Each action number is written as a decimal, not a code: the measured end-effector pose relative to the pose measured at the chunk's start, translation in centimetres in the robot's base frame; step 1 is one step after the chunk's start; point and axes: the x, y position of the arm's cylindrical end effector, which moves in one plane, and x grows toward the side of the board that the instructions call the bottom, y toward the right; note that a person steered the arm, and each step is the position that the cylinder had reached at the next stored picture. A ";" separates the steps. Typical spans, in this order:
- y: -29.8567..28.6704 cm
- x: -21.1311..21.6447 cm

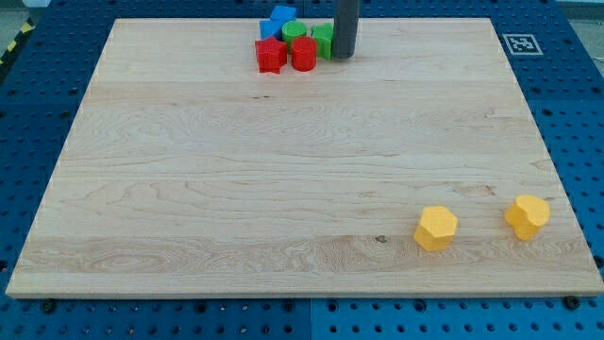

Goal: Slide the yellow heart closer to the red circle

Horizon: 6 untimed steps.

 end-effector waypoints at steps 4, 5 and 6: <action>14.1 20.3; 24.4 24.6; 28.0 29.1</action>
